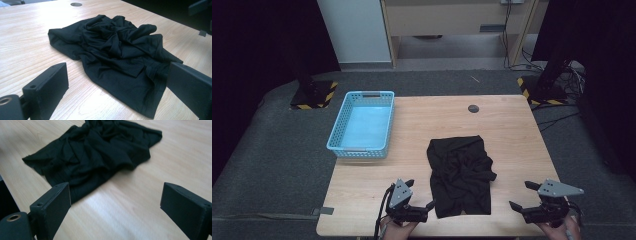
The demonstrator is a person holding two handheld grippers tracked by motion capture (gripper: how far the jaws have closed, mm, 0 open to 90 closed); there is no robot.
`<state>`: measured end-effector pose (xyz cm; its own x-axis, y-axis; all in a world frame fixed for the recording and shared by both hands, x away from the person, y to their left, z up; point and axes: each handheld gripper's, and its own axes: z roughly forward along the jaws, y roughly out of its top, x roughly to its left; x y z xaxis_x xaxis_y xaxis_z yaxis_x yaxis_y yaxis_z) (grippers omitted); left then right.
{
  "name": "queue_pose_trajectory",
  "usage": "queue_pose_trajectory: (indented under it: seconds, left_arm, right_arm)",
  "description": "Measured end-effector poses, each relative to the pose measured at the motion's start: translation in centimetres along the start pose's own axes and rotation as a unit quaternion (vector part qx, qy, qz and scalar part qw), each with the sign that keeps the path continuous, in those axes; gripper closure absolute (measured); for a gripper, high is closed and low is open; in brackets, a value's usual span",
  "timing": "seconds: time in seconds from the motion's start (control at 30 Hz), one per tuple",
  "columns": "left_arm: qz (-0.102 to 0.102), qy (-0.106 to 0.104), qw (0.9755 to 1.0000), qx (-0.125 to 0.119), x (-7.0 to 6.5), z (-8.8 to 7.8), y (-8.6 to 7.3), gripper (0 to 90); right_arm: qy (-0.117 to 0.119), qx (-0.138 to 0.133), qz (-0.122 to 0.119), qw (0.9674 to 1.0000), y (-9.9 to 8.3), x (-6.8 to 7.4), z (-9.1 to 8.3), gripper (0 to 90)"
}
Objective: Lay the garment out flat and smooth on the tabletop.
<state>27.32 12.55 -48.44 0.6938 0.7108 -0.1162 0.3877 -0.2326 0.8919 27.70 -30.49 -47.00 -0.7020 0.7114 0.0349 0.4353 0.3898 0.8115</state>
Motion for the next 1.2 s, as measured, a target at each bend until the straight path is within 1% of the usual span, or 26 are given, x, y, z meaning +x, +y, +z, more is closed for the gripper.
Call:
queue_pose_trajectory:
  seconds: [0.1, 0.2, 0.27, 0.3, 0.33, 0.37, 0.4, 0.43, 0.47, 0.5, 0.63, 0.7, 0.73, 0.77, 0.93, 0.97, 1.0, 1.07, 1.1, 1.13, 1.2]
  left_arm:
    - [-0.001, -0.001, 1.0000, -0.001, 0.2, 0.2, 0.2, 3.5]
    - [-0.003, -0.002, 1.0000, -0.004, 0.2, 0.4, 0.3, 3.5]
    - [-0.002, -0.001, 1.0000, -0.004, 0.2, 0.4, 0.4, 3.5]
    - [-0.001, -0.002, 1.0000, -0.005, 0.2, 0.5, 0.5, 3.5]
    - [0.001, -0.002, 1.0000, -0.004, 0.2, 0.5, 0.5, 3.5]
    - [0.003, 0.000, 1.0000, -0.004, 0.2, 0.5, 0.6, 3.4]
    - [0.000, 0.000, 1.0000, -0.007, 0.2, 0.5, 0.7, 3.2]
    - [0.000, 0.000, 1.0000, -0.007, 0.2, 0.5, 0.7, 3.2]
    - [-0.002, -0.001, 1.0000, -0.010, 0.2, 0.5, 0.7, 3.2]
    - [-0.001, 0.000, 0.9999, -0.011, 0.2, 0.5, 0.8, 3.2]
    - [0.003, 0.002, 0.9999, -0.012, 0.4, 0.6, 1.1, 3.2]
    - [0.003, 0.002, 0.9999, -0.014, 0.5, 0.8, 1.3, 3.2]
    - [0.003, 0.000, 0.9999, -0.015, 0.6, 0.9, 1.4, 3.2]
    - [0.004, 0.000, 0.9999, -0.016, 0.6, 1.1, 1.5, 3.2]
    - [0.009, -0.001, 0.9999, -0.010, 0.7, 2.1, 1.9, 3.2]
    - [0.011, -0.001, 0.9999, -0.010, 0.7, 2.5, 2.1, 3.3]
    - [0.011, -0.001, 0.9999, -0.010, 0.7, 2.5, 2.1, 3.3]
    - [0.011, 0.000, 0.9999, -0.012, 0.8, 3.0, 2.2, 3.3]
    - [0.010, -0.001, 0.9999, -0.012, 0.8, 3.2, 2.3, 3.4]
    - [0.010, -0.001, 0.9999, -0.012, 0.9, 3.5, 2.3, 3.4]
    - [0.009, -0.001, 0.9999, -0.011, 0.9, 4.0, 2.4, 3.4]
  right_arm:
    - [0.005, -0.003, -0.014, 0.9999, 1.4, -0.1, 0.6, 9.4]
    - [0.010, -0.005, -0.019, 0.9998, 2.6, -0.2, 1.4, 9.4]
    - [0.013, -0.003, -0.024, 0.9996, 3.4, -0.3, 2.0, 9.3]
    - [0.018, -0.001, -0.029, 0.9994, 4.2, -0.4, 2.7, 9.3]
    - [0.018, -0.001, -0.029, 0.9994, 4.2, -0.4, 2.7, 9.3]
    - [0.021, 0.002, -0.035, 0.9992, 5.0, -0.3, 3.3, 9.3]
    - [0.023, 0.002, -0.039, 0.9990, 5.4, -0.3, 3.6, 9.4]
    - [0.023, 0.002, -0.039, 0.9990, 5.4, -0.3, 3.6, 9.4]
    - [0.027, 0.005, -0.046, 0.9985, 6.3, -0.1, 4.3, 9.4]
    - [0.027, 0.005, -0.046, 0.9985, 6.3, -0.1, 4.3, 9.4]
    - [0.035, 0.014, -0.064, 0.9972, 7.8, 0.0, 5.7, 9.4]
    - [0.038, 0.016, -0.066, 0.9970, 8.4, 0.0, 6.3, 9.7]
    - [0.041, 0.019, -0.070, 0.9966, 8.9, -0.1, 7.0, 10.2]
    - [0.041, 0.019, -0.070, 0.9966, 8.9, -0.1, 7.0, 10.2]
    - [0.045, 0.030, -0.073, 0.9959, 9.5, -0.3, 9.0, 13.2]
    - [0.050, 0.038, -0.078, 0.9950, 9.6, -0.3, 9.9, 14.6]
    - [0.050, 0.038, -0.078, 0.9950, 9.6, -0.3, 9.9, 14.6]
    - [0.056, 0.048, -0.081, 0.9939, 9.5, -0.3, 10.9, 16.0]
    - [0.063, 0.059, -0.084, 0.9927, 9.4, -0.3, 11.8, 17.4]
    - [0.063, 0.059, -0.084, 0.9927, 9.4, -0.3, 11.8, 17.4]
    - [0.072, 0.068, -0.086, 0.9914, 9.2, -0.3, 12.6, 20.4]
